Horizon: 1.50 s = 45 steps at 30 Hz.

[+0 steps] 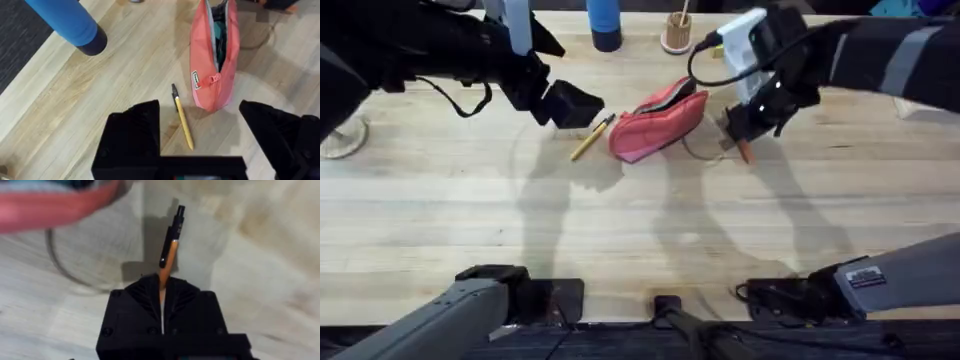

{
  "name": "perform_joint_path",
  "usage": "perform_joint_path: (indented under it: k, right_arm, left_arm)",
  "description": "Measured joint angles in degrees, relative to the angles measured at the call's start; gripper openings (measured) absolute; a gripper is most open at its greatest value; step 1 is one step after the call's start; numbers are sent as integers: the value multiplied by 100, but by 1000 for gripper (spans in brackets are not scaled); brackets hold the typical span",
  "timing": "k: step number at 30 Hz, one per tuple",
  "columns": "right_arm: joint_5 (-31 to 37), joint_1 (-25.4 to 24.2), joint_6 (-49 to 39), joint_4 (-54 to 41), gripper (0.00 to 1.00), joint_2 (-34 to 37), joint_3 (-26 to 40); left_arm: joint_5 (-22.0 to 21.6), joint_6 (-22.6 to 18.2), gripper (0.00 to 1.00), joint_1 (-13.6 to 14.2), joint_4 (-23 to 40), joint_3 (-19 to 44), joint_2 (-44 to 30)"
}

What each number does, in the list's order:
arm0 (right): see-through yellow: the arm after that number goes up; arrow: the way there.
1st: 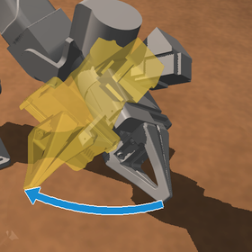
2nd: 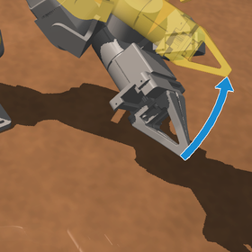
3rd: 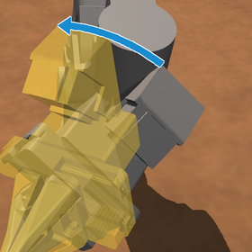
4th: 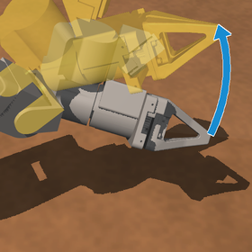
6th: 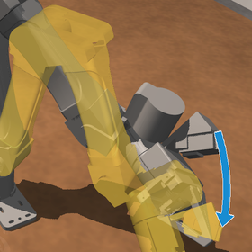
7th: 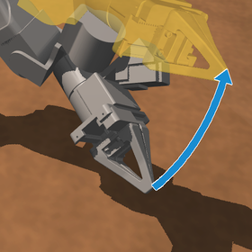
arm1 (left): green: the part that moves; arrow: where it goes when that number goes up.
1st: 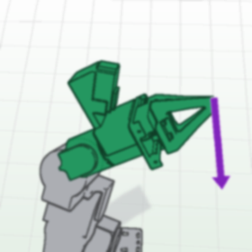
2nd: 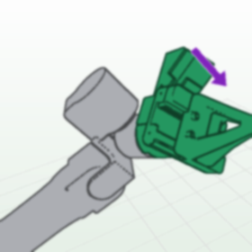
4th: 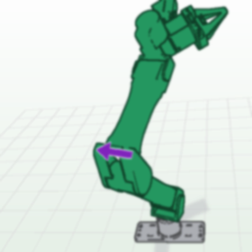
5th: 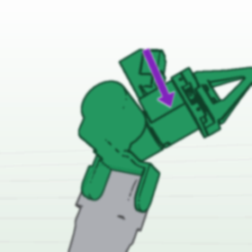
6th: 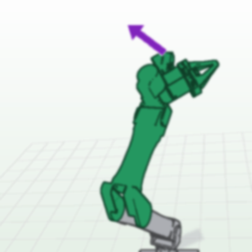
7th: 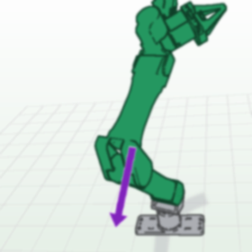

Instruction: Unzip the bag, pick up the pens from the table one at a time and place them inside, then zip the bag closed.

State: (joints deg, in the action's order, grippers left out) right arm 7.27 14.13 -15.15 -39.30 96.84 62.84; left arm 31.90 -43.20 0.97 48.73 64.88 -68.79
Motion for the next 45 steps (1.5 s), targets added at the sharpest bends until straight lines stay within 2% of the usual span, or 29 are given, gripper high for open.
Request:
perform_joint_path:
  k: [6,11,18,23,27,38,45]
  right_arm:
    - [92,-2,-886,34,31,-29,826]
    - [120,38,-2096,34,31,-75,1260]
    - [244,398,-4349,24,31,-79,1330]
    - [615,694,-5967,26,31,-79,1330]
    - [793,878,-6946,57,31,-79,1330]
    - [992,1264,-8676,71,31,-79,1330]
    - [714,1387,-9108,111,31,-79,1330]
  left_arm:
    - [0,0,993,0,-2,0,1]
    - [0,0,993,0,0,0,0]
    - [0,0,993,0,0,0,0]
    - [0,0,993,0,0,0,0]
    - [0,0,993,0,0,0,0]
    - [0,0,994,0,0,0,0]
    - [0,4,993,0,0,0,2]
